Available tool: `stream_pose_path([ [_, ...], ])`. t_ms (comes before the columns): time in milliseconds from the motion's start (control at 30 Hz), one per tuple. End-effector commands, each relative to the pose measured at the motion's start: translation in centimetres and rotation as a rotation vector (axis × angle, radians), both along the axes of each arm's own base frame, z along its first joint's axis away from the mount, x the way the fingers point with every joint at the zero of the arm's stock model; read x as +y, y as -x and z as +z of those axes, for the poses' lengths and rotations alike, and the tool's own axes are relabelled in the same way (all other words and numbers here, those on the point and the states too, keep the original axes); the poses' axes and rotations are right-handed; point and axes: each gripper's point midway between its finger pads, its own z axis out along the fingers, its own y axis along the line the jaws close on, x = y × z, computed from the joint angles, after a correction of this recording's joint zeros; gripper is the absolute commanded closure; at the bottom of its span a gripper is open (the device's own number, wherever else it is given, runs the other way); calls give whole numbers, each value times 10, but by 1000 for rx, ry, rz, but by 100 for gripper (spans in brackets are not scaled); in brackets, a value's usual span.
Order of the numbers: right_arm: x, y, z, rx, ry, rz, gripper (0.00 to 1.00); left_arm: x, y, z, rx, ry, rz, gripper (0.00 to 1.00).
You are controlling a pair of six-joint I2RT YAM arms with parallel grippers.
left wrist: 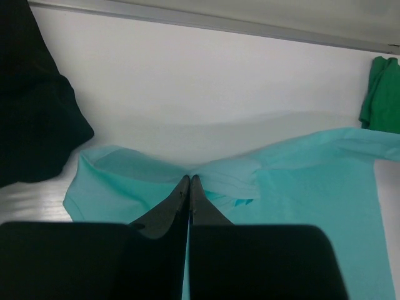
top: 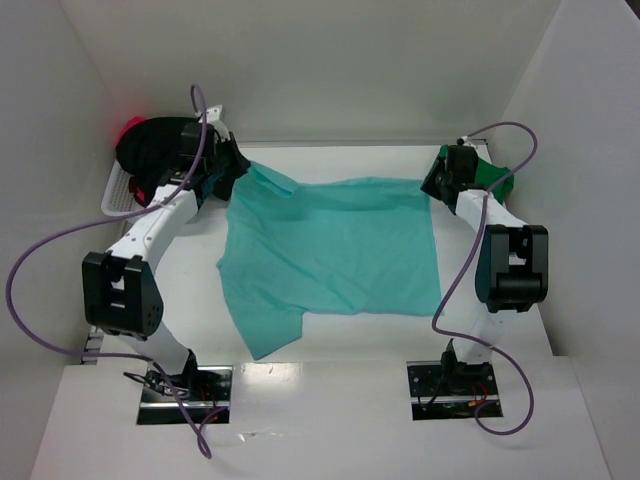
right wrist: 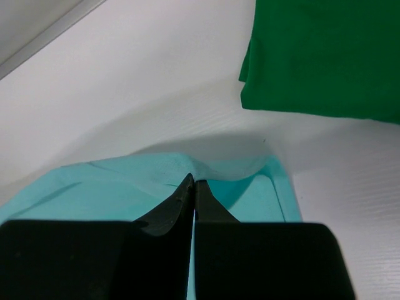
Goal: Fold and stack the t-shirts
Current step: Fold the flattened tshirt in 1/3 of the way
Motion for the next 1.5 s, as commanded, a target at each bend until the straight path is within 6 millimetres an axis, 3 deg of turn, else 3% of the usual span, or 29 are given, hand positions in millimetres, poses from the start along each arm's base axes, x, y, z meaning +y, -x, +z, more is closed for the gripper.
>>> stream_pose_path([
  [0, -7, 2, 3, -17, -12, -16, 100, -3, 27, -15, 52, 23, -14, 100],
  [167, -8, 4, -7, 14, -8, -25, 100, -3, 55, -46, 134, 10, -22, 100],
  [400, -14, 10, -26, 66, -12, -48, 100, -5, 77, -77, 200, 7, -28, 100],
  [667, -19, 19, -44, 133, -17, -70, 100, -36, 90, -98, 252, 6, -96, 100],
  [867, -20, 30, -58, 176, -11, -78, 100, -36, 94, -106, 271, -4, -81, 100],
  [1200, -27, 49, -68, 218, 0, -104, 100, -17, 106, -119, 302, -21, 33, 100],
  [1467, -34, 63, -81, 270, 10, -139, 100, -10, 105, -117, 304, -30, 80, 100],
])
